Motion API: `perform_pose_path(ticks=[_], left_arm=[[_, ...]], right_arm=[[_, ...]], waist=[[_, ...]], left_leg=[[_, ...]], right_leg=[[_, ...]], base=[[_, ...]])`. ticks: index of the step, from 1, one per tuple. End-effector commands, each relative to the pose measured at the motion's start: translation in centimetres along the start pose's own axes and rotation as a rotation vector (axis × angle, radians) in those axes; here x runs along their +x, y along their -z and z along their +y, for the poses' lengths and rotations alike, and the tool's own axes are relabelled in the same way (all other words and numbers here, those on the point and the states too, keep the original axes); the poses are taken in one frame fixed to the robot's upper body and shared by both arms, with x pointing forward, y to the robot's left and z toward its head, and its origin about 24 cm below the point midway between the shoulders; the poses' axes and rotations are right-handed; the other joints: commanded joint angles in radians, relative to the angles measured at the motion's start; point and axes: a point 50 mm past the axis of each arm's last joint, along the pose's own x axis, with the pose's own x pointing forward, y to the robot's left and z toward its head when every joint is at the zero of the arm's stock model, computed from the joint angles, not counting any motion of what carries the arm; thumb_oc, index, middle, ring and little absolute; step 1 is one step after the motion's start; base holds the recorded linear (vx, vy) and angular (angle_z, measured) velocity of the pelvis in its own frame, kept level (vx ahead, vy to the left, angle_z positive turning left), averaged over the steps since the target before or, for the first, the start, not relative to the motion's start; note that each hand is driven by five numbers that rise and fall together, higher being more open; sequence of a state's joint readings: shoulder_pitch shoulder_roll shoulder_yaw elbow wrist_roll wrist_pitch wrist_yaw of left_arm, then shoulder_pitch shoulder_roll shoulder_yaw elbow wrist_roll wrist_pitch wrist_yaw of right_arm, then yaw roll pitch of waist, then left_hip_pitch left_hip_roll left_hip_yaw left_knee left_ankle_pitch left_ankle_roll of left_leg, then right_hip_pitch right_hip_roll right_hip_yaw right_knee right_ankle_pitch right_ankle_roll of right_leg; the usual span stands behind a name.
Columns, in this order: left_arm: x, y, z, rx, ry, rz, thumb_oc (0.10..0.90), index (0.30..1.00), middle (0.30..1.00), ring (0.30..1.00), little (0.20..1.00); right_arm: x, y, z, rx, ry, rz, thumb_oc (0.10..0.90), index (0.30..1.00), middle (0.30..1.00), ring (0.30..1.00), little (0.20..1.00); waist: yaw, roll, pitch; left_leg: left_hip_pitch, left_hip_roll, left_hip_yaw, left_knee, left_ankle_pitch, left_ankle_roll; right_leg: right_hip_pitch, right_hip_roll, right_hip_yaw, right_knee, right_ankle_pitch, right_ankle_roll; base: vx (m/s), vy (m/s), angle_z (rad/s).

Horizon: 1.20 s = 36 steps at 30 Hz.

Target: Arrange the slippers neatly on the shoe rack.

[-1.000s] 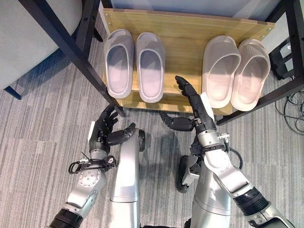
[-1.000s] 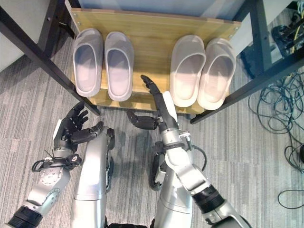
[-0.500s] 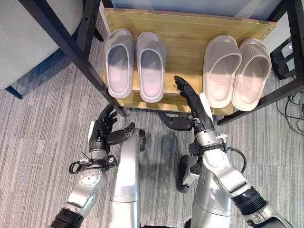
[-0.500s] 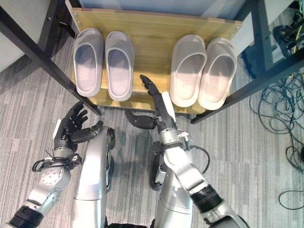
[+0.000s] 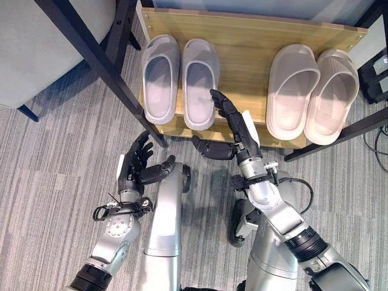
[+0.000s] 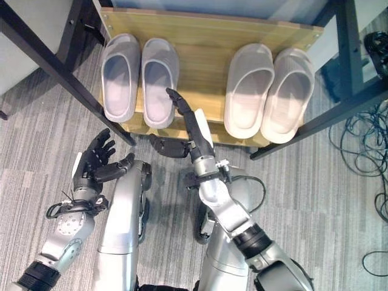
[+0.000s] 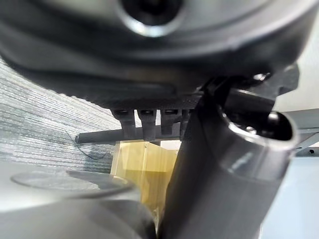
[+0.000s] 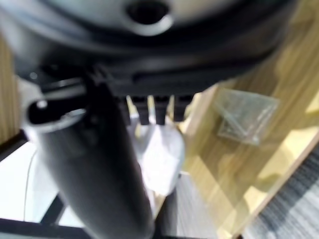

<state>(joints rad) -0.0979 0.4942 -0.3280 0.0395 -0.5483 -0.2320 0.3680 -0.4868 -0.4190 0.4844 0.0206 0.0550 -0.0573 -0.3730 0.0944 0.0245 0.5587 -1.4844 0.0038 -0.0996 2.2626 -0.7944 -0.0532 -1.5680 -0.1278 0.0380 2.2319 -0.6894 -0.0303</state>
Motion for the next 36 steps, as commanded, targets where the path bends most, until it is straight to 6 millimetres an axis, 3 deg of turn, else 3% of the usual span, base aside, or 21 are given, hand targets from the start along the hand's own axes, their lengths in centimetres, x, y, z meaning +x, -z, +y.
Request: perform_pose_path(ticks=[1,17,36], left_arm=[[-1.1,0.1,-4.6,-0.043,0.147,-0.03,0.8,0.9,0.9,0.9,0.9],[-0.9,0.1,-4.8,-0.042,0.148,-0.035,0.8,0.9,0.9,0.9,0.9],[-1.4,-0.5,-3.4,-0.043,0.145,-0.048,0.8,0.9,0.9,0.9,0.9]], right_arm=[[1.4,-5.1,0.7,0.067,-0.007,-0.251,0.8,0.9,0.9,0.9,0.9],[2.1,-5.5,0.8,0.036,-0.002,-0.272,0.8,0.9,0.9,0.9,0.9],[0.3,-10.0,-2.9,-0.005,0.03,-0.508,0.8,0.9,0.9,0.9,0.9]], waist=[[0.031,-0.005,-0.039],[0.037,0.0,-0.039],[0.005,-0.018,-0.039]], left_leg=[[-0.086,-0.102,0.055,-0.141,0.068,0.05],[-0.086,-0.11,0.047,-0.141,0.067,0.045],[-0.086,-0.11,0.024,-0.103,0.093,0.032]], right_leg=[[-0.002,-0.026,0.004,0.021,-0.037,-0.109],[-0.002,-0.025,0.001,0.025,-0.038,-0.115],[-0.002,-0.023,-0.02,0.027,-0.028,-0.114]], base=[[0.0,0.0,0.0],[0.0,0.0,0.0],[0.0,0.001,0.0]])
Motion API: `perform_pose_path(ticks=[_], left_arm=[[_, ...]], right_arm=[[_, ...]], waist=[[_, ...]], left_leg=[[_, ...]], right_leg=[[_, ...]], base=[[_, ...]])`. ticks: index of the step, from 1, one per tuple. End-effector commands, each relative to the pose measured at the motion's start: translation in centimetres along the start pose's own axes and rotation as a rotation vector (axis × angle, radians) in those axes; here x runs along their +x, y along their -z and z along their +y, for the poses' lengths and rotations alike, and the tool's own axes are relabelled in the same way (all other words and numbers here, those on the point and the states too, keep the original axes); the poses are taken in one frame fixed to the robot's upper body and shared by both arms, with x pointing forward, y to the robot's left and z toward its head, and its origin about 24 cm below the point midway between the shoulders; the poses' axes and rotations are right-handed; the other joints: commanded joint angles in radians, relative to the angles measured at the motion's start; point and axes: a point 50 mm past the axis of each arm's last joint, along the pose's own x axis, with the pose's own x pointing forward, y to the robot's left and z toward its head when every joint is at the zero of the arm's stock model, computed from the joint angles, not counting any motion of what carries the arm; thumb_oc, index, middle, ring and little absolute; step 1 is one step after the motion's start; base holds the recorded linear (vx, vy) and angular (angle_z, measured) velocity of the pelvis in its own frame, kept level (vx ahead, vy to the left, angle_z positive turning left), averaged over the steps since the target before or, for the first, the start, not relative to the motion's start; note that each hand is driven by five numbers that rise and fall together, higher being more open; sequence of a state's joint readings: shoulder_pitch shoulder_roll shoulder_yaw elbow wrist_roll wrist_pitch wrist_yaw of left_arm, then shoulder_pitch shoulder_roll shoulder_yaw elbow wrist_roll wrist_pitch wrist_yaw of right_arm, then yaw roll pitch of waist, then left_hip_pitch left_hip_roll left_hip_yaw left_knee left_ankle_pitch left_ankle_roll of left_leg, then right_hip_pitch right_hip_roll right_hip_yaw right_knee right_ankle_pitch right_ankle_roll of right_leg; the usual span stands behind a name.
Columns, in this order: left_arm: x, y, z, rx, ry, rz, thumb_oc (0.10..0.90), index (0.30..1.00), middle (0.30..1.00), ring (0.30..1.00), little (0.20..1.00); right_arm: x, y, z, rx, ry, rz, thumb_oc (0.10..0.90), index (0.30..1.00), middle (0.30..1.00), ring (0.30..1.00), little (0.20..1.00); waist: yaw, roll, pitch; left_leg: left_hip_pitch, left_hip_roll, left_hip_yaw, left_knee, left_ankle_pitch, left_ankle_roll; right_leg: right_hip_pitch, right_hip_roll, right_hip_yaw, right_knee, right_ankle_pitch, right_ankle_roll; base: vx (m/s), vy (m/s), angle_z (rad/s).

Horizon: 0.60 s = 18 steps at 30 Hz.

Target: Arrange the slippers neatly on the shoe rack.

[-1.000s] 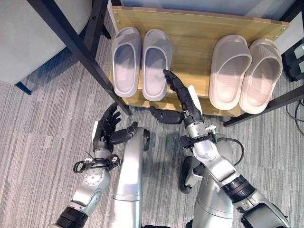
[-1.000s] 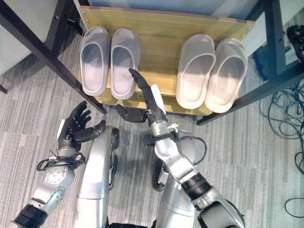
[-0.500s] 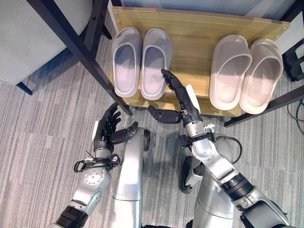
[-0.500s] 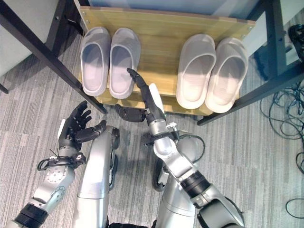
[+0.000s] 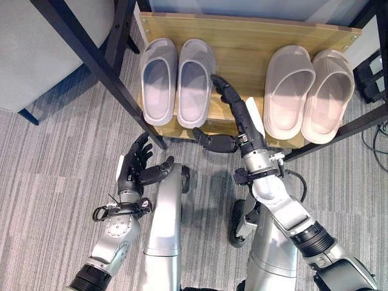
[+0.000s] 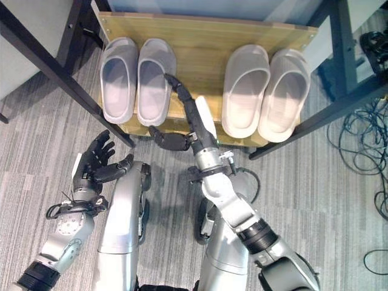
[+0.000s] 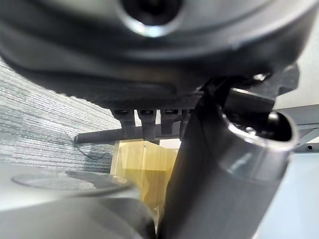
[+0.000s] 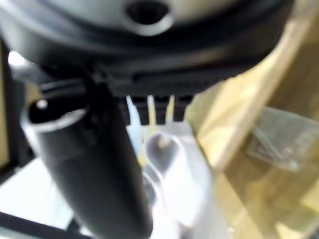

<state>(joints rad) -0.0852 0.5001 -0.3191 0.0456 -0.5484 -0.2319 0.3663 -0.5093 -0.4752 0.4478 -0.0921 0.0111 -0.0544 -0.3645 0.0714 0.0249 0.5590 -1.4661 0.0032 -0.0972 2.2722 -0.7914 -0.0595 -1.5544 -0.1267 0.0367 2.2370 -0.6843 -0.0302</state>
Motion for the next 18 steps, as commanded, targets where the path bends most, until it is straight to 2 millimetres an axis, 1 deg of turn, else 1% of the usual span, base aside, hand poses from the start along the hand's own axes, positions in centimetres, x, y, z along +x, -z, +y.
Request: perform_pose_path(ticks=[1,4,5,6,8,12,14,16,17,18], left_arm=[[-1.3,-0.7,-3.7,-0.052,0.16,-0.056,0.8,0.9,0.9,0.9,0.9],[-1.4,-0.6,-3.6,-0.056,0.162,-0.051,0.8,0.9,0.9,0.9,0.9],[-1.4,-0.6,-3.5,-0.054,0.164,-0.05,0.8,0.9,0.9,0.9,0.9],[-1.4,-0.5,-3.0,-0.044,0.163,-0.044,0.8,0.9,0.9,0.9,0.9],[-1.7,-0.2,-2.7,-0.046,0.165,-0.031,0.8,0.9,0.9,0.9,0.9],[-1.9,0.0,-2.4,-0.053,0.178,-0.026,0.8,0.9,0.9,0.9,0.9],[-2.1,0.0,-2.0,-0.058,0.171,-0.027,0.8,0.9,0.9,0.9,0.9],[-2.4,0.1,-1.8,-0.06,0.175,-0.022,0.8,0.9,0.9,0.9,0.9],[-2.6,0.2,-1.7,-0.058,0.184,-0.014,0.8,0.9,0.9,0.9,0.9],[-2.6,0.2,-1.8,-0.058,0.184,-0.014,0.8,0.9,0.9,0.9,0.9]], right_arm=[[0.9,-7.2,-2.1,0.045,0.018,-0.38,0.8,0.9,0.9,0.9,0.9],[1.0,-7.3,-2.5,0.031,0.011,-0.388,0.8,0.9,0.9,0.9,0.9],[0.9,-7.4,-3.0,0.012,0.003,-0.394,0.8,0.9,0.9,0.9,0.9],[0.8,-7.3,-3.9,-0.03,-0.01,-0.396,0.8,0.9,0.9,0.9,0.9],[0.4,-7.1,-5.1,-0.076,-0.023,-0.386,0.8,0.9,0.9,0.9,0.9],[-0.3,-7.1,-7.6,-0.139,-0.038,-0.379,0.8,0.9,0.9,0.9,0.9],[-0.9,-7.5,-8.5,-0.128,-0.058,-0.392,0.8,0.9,0.9,0.9,0.9],[-1.4,-7.6,-8.8,-0.11,-0.08,-0.387,0.8,0.9,0.9,0.9,0.9],[-1.4,-8.1,-9.2,-0.103,-0.091,-0.402,0.8,0.9,0.9,0.9,0.9],[-1.4,-8.1,-9.2,-0.102,-0.092,-0.402,0.8,0.9,0.9,0.9,0.9]], waist=[[0.026,-0.019,-0.039],[0.024,-0.019,-0.039],[0.022,-0.019,-0.039],[0.017,-0.022,-0.039],[0.012,-0.026,-0.039],[0.008,-0.03,-0.039],[0.003,-0.034,-0.039],[-0.002,-0.035,-0.039],[-0.005,-0.033,-0.039],[-0.005,-0.033,-0.039]], left_leg=[[-0.104,-0.109,0.022,-0.11,0.095,0.038],[-0.104,-0.107,0.022,-0.108,0.098,0.038],[-0.104,-0.108,0.021,-0.108,0.103,0.038],[-0.104,-0.11,0.022,-0.106,0.108,0.037],[-0.104,-0.111,0.022,-0.103,0.113,0.034],[-0.104,-0.114,0.018,-0.098,0.123,0.028],[-0.104,-0.112,0.014,-0.092,0.125,0.024],[-0.104,-0.108,0.012,-0.087,0.131,0.024],[-0.104,-0.103,0.012,-0.084,0.136,0.025],[-0.104,-0.103,0.012,-0.084,0.137,0.025]], right_leg=[[-0.016,-0.023,-0.018,0.023,-0.032,-0.113],[-0.016,-0.022,-0.019,0.025,-0.032,-0.112],[-0.016,-0.022,-0.019,0.028,-0.032,-0.111],[-0.016,-0.02,-0.017,0.033,-0.031,-0.108],[-0.016,-0.021,-0.015,0.038,-0.031,-0.106],[-0.016,-0.028,-0.012,0.044,-0.029,-0.102],[-0.016,-0.031,-0.01,0.043,-0.028,-0.099],[-0.016,-0.031,-0.008,0.044,-0.026,-0.096],[-0.016,-0.033,-0.007,0.043,-0.025,-0.093],[-0.016,-0.033,-0.007,0.043,-0.025,-0.093]], base=[[0.0,0.0,0.0],[-0.01,0.005,-0.02],[0.0,0.0,0.0],[0.0,0.0,0.0],[0.0,0.0,0.0],[0.0,0.0,0.0],[-0.02,0.025,-0.04],[-0.04,0.029,-0.04],[-0.03,0.028,-0.03],[-0.03,0.022,-0.03]])
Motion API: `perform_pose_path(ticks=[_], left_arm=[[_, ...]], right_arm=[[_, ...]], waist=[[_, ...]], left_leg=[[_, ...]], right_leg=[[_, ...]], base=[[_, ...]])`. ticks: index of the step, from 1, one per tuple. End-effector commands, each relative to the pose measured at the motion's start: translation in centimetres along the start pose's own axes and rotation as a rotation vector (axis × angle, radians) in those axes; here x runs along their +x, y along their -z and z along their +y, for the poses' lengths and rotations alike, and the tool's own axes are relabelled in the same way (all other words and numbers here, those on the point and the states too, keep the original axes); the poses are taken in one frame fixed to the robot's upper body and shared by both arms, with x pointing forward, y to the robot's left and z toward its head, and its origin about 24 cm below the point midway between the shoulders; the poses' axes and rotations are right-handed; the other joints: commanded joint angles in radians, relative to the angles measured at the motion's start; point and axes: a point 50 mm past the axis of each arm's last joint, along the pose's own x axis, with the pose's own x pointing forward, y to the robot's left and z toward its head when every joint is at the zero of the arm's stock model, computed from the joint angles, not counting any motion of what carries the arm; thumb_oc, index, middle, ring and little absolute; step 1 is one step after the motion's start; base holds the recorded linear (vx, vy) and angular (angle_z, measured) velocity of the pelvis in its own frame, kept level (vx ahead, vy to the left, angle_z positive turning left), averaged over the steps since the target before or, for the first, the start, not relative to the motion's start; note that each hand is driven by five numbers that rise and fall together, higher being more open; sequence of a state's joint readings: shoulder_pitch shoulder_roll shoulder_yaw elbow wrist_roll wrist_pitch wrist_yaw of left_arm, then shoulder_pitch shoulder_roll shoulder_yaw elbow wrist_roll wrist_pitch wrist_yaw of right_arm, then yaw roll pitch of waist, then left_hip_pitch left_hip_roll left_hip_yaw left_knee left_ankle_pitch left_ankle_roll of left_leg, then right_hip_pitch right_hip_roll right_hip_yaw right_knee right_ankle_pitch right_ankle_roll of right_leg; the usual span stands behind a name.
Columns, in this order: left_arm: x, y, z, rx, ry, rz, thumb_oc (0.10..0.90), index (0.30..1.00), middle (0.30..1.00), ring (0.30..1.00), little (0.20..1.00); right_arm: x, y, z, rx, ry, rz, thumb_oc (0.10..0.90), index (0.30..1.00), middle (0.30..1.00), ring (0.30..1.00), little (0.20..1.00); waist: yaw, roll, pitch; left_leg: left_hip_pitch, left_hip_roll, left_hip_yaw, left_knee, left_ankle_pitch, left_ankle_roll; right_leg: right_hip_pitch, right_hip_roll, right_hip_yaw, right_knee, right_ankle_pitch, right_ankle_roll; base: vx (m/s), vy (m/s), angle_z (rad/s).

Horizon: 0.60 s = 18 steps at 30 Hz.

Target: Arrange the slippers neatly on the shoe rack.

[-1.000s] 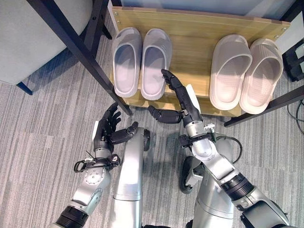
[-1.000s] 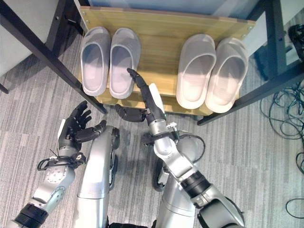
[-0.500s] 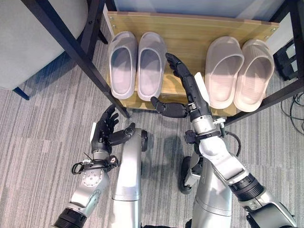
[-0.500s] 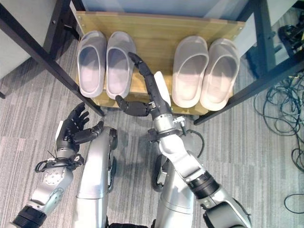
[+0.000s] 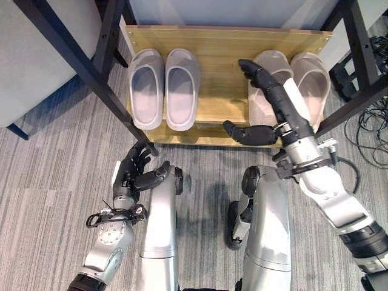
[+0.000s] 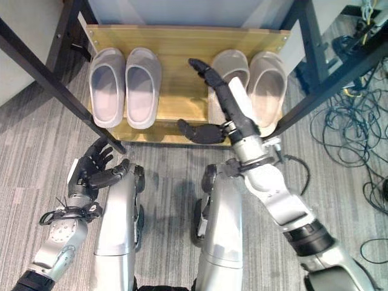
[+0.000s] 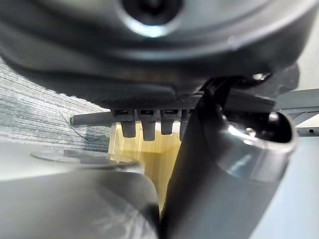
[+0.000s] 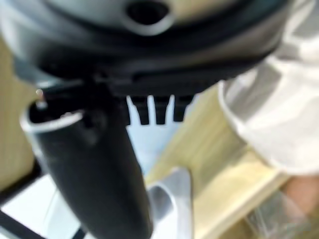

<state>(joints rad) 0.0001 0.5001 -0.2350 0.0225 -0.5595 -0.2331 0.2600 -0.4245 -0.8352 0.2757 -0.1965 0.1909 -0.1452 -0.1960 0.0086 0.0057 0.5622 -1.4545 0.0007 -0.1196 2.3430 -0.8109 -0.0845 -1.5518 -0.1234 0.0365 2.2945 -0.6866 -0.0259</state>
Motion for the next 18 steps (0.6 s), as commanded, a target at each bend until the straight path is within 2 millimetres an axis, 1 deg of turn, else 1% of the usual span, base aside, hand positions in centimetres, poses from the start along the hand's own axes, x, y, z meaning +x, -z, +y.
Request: perform_pose_path(ticks=[1,4,7,10,12,13,14,15,16,18], left_arm=[[-1.4,0.0,-3.6,-0.046,0.173,-0.03,0.8,0.9,0.9,0.9,0.9],[-1.6,0.1,-3.7,-0.055,0.184,-0.027,0.8,0.9,0.9,0.9,0.9],[-1.6,-0.2,-4.1,-0.055,0.208,-0.044,0.8,0.9,0.9,0.9,0.9],[-1.2,-1.3,-4.4,-0.054,0.225,-0.099,0.8,0.9,0.9,0.9,0.9],[-0.8,-2.5,-4.6,-0.062,0.242,-0.154,0.8,0.9,0.9,0.9,0.9],[-0.5,-3.1,-4.7,-0.062,0.25,-0.182,0.8,0.9,0.9,0.9,0.9],[-0.5,-3.1,-4.7,-0.062,0.25,-0.183,0.8,0.9,0.9,0.9,0.9],[-0.1,-3.7,-4.8,-0.058,0.259,-0.213,0.8,0.9,0.9,0.9,0.9],[0.4,-5.0,-4.8,-0.05,0.27,-0.272,0.8,0.9,0.9,0.9,0.9],[0.8,-6.0,-4.9,-0.042,0.284,-0.317,0.8,0.9,0.9,0.9,0.9]], right_arm=[[0.0,-6.9,-2.1,0.039,0.011,-0.364,0.8,0.9,0.9,0.9,0.9],[-0.2,-7.2,-2.5,0.043,0.008,-0.377,0.8,0.9,0.9,0.9,0.9],[-0.1,-7.2,-2.7,0.032,0.006,-0.377,0.8,0.9,0.9,0.9,0.9],[0.1,-7.4,-2.7,0.007,-0.002,-0.386,0.8,0.9,0.9,0.9,0.9],[0.2,-7.6,-2.8,0.001,-0.008,-0.399,0.8,0.9,0.9,0.9,0.9],[0.2,-7.7,-2.8,0.003,-0.011,-0.407,0.8,0.9,0.9,0.9,0.9],[0.2,-7.7,-2.8,0.003,-0.011,-0.407,0.8,0.9,0.9,0.9,0.9],[0.3,-7.7,-2.9,0.012,-0.011,-0.412,0.8,0.9,0.9,0.9,0.9],[0.2,-7.8,-3.1,0.0,-0.021,-0.415,0.8,0.9,0.9,0.9,0.9],[0.1,-7.7,-3.2,-0.01,-0.032,-0.41,0.8,0.9,0.9,0.9,0.9]], waist=[[0.055,-0.013,-0.042],[0.048,-0.007,-0.042],[0.042,-0.001,-0.042],[0.038,0.004,-0.042],[0.034,0.002,-0.042],[0.031,0.0,-0.042],[0.031,-0.001,-0.042],[0.029,-0.004,-0.042],[0.025,-0.018,-0.042],[0.029,-0.032,-0.042]], left_leg=[[-0.115,-0.099,0.034,-0.152,0.157,0.05],[-0.115,-0.096,0.039,-0.151,0.165,0.053],[-0.115,-0.09,0.051,-0.155,0.176,0.059],[-0.115,-0.09,0.059,-0.164,0.183,0.065],[-0.115,-0.092,0.063,-0.175,0.188,0.068],[-0.115,-0.095,0.065,-0.179,0.19,0.07],[-0.115,-0.095,0.066,-0.18,0.19,0.07],[-0.115,-0.097,0.07,-0.186,0.192,0.071],[-0.115,-0.102,0.082,-0.2,0.191,0.069],[-0.115,-0.105,0.097,-0.223,0.193,0.068]], right_leg=[[-0.018,-0.035,-0.005,-0.014,-0.022,-0.095],[-0.018,-0.036,0.0,-0.014,-0.018,-0.089],[-0.018,-0.04,0.008,-0.021,-0.009,-0.087],[-0.018,-0.039,0.01,-0.026,-0.004,-0.082],[-0.018,-0.032,0.012,-0.026,-0.003,-0.08],[-0.018,-0.028,0.011,-0.026,-0.002,-0.078],[-0.018,-0.028,0.011,-0.027,-0.002,-0.078],[-0.018,-0.023,0.013,-0.027,-0.001,-0.078],[-0.018,-0.014,0.02,-0.033,0.006,-0.077],[-0.018,-0.007,0.031,-0.051,0.016,-0.08]], base=[[0.0,0.0,0.0],[-0.02,0.017,-0.04],[-0.03,0.02,-0.03],[-0.01,0.031,0.0],[0.05,0.031,0.0],[0.05,0.021,0.0],[0.06,0.023,0.0],[0.1,0.023,0.0],[0.13,0.033,-0.01],[0.07,0.013,0.0]])
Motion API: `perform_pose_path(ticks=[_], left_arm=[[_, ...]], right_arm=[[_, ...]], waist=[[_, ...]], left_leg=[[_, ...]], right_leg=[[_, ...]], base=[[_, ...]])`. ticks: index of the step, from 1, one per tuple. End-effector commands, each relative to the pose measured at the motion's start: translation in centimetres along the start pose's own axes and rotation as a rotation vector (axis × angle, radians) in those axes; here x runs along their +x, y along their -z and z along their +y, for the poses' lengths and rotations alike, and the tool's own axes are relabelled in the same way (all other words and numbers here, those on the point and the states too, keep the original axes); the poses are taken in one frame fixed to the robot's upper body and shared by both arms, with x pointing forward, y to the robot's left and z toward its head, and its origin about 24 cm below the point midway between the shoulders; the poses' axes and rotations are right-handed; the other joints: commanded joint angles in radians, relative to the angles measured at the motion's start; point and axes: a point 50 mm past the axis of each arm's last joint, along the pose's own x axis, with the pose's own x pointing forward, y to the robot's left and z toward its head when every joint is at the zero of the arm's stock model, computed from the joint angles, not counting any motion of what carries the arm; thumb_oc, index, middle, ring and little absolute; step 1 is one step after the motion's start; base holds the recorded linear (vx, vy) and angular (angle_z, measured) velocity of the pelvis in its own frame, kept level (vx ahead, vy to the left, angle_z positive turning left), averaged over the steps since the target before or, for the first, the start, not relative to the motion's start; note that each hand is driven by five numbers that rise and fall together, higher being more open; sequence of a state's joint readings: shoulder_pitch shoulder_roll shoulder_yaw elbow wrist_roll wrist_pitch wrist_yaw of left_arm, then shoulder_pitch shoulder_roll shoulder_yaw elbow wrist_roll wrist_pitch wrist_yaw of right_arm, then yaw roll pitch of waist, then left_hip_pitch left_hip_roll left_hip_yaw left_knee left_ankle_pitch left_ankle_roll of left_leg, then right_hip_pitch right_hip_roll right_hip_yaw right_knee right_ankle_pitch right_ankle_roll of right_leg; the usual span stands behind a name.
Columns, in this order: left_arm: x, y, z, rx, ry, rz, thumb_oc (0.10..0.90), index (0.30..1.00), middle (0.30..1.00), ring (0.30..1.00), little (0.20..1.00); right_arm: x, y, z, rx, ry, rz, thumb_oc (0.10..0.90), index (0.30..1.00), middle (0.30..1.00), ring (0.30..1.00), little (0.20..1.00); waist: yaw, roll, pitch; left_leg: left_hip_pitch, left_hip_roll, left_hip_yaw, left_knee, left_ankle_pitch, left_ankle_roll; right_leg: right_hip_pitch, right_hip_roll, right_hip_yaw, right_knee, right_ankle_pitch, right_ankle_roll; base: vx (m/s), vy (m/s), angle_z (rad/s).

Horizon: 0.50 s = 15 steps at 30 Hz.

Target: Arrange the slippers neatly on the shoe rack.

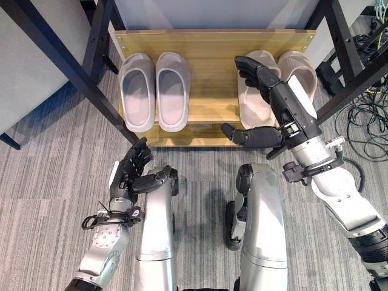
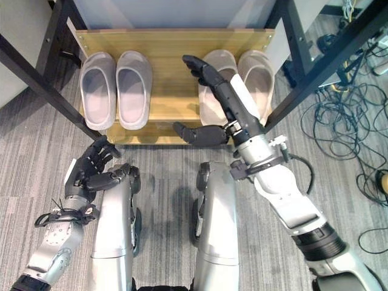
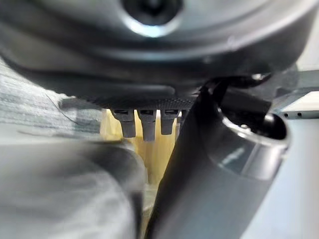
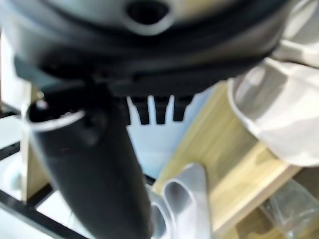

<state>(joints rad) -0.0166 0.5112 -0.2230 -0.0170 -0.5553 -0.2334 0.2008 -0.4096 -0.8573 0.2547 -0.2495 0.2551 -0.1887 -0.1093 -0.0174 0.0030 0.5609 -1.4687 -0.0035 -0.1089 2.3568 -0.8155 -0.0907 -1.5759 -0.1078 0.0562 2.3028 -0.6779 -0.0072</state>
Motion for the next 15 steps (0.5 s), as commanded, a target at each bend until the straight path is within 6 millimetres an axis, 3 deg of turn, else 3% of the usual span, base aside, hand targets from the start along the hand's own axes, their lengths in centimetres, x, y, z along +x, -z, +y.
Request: perform_pose_path(ticks=[1,2,4,9,15], left_arm=[[1.0,-4.7,-4.2,-0.04,0.206,-0.264,0.8,0.9,0.9,0.9,0.9],[1.5,-5.8,-4.3,-0.037,0.227,-0.318,0.8,0.9,0.9,0.9,0.9],[2.1,-6.9,-4.5,-0.016,0.26,-0.363,0.8,0.9,0.9,0.9,0.9],[3.3,-8.6,-5.1,0.022,0.319,-0.432,0.8,0.9,0.9,0.9,0.9],[2.1,-5.6,-4.5,-0.007,0.332,-0.298,0.8,0.9,0.9,0.9,0.9]], right_arm=[[0.5,-6.5,-2.9,-0.079,0.034,-0.336,0.8,0.9,0.9,0.9,0.9],[0.6,-7.0,-3.2,-0.122,0.011,-0.355,0.8,0.9,0.9,0.9,0.9],[0.8,-7.9,-3.8,-0.173,-0.012,-0.383,0.8,0.9,0.9,0.9,0.9],[1.2,-9.0,-4.9,-0.288,-0.032,-0.407,0.8,0.9,0.9,0.9,0.9],[-0.6,-6.1,-3.9,-0.304,-0.154,-0.239,0.8,0.9,0.9,0.9,0.9]], waist=[[0.054,-0.031,-0.041],[0.063,-0.056,-0.041],[0.072,-0.075,-0.041],[0.083,-0.067,-0.051],[0.065,-0.066,-0.27]], left_leg=[[-0.101,-0.101,0.087,-0.24,0.2,0.074],[-0.101,-0.098,0.111,-0.31,0.208,0.072],[-0.101,-0.099,0.122,-0.407,0.231,0.066],[-0.101,-0.12,0.094,-0.582,0.324,0.067],[-0.1,-0.115,0.053,-0.755,0.393,0.073]], right_leg=[[0.006,-0.023,0.012,-0.061,0.008,-0.098],[0.006,-0.015,0.027,-0.118,0.03,-0.106],[0.019,-0.016,0.02,-0.211,0.044,-0.109],[0.072,-0.036,-0.018,-0.397,0.079,-0.11],[0.092,-0.089,-0.077,-0.587,0.092,-0.107]], base=[[0.0,0.0,0.0],[-0.03,-0.037,-0.03],[-0.09,-0.026,-0.18],[-0.12,0.042,-0.2],[0.05,0.041,0.12]])
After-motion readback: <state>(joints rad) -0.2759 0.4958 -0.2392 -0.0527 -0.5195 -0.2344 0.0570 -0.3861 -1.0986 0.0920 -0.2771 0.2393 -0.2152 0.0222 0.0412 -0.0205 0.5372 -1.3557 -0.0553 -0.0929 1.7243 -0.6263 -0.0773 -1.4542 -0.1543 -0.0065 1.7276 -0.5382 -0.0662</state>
